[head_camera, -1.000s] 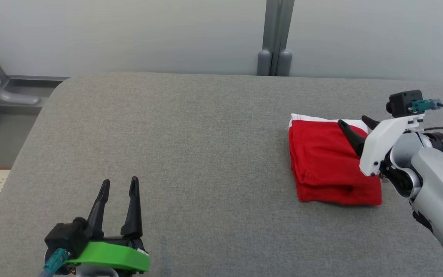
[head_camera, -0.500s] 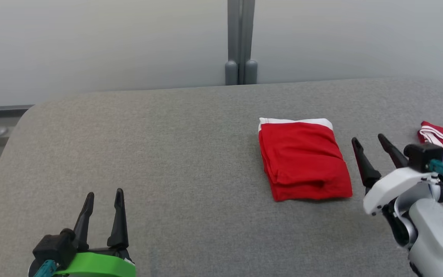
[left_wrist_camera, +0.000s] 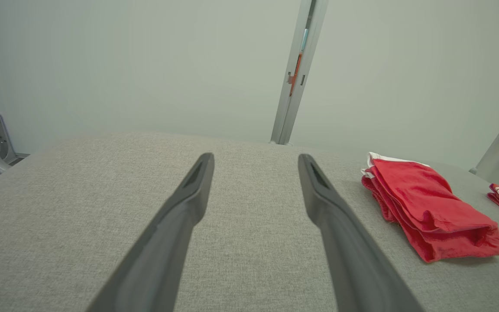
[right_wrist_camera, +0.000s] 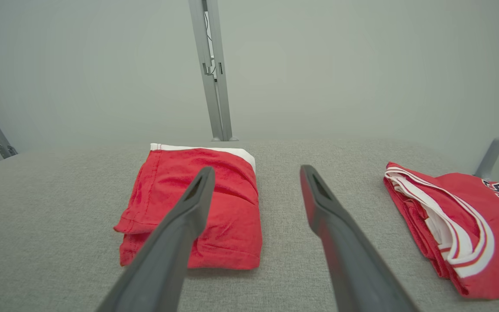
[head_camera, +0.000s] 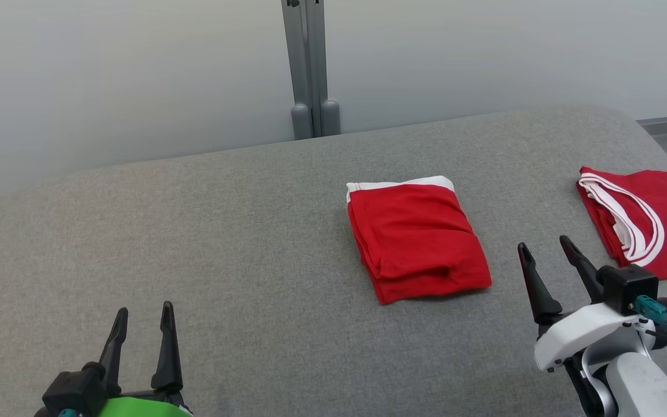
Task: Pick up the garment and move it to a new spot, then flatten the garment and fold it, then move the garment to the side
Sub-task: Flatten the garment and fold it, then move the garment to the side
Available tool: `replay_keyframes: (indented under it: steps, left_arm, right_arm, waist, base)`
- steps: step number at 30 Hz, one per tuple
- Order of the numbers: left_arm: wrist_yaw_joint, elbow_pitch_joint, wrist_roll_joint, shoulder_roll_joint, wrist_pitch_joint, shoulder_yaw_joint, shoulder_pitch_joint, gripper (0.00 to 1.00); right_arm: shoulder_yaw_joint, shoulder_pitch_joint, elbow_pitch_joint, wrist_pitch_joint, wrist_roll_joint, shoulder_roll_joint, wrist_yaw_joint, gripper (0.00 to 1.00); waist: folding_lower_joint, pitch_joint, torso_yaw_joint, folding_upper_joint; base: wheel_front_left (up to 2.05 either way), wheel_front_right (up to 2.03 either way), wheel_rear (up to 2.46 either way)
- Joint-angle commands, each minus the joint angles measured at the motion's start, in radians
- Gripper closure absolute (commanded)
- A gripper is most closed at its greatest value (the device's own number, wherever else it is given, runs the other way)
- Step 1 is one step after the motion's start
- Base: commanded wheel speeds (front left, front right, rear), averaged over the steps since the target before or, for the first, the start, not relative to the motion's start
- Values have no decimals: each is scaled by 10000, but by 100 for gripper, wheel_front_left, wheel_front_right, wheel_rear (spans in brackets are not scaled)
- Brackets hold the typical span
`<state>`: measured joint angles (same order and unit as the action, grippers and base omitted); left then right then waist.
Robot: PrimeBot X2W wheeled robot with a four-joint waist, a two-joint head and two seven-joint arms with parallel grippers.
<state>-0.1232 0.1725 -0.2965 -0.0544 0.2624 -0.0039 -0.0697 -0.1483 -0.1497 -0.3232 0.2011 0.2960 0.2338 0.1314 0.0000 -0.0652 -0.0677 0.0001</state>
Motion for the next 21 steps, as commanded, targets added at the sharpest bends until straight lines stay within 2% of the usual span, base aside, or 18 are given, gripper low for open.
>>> replay_keyframes:
  steps: [1,8,21]
  left_arm:
    - [47,-37,94,-16,26,66,-199,0]
    - [88,-141,150,14,27,267,-438,0]
    - [203,-192,51,31,27,124,-406,0]
  right_arm:
    - [75,181,152,-126,-93,-22,-16,0]
    - [143,525,645,-681,-139,52,-16,0]
    - [222,711,1010,-982,-62,15,-16,0]
  waist:
    - [0,-50,-13,-1]
    - [0,-105,106,-1]
    - [0,-33,296,-1]
  base:
    - [0,0,0]
    - [0,0,0]
    - [0,0,0]
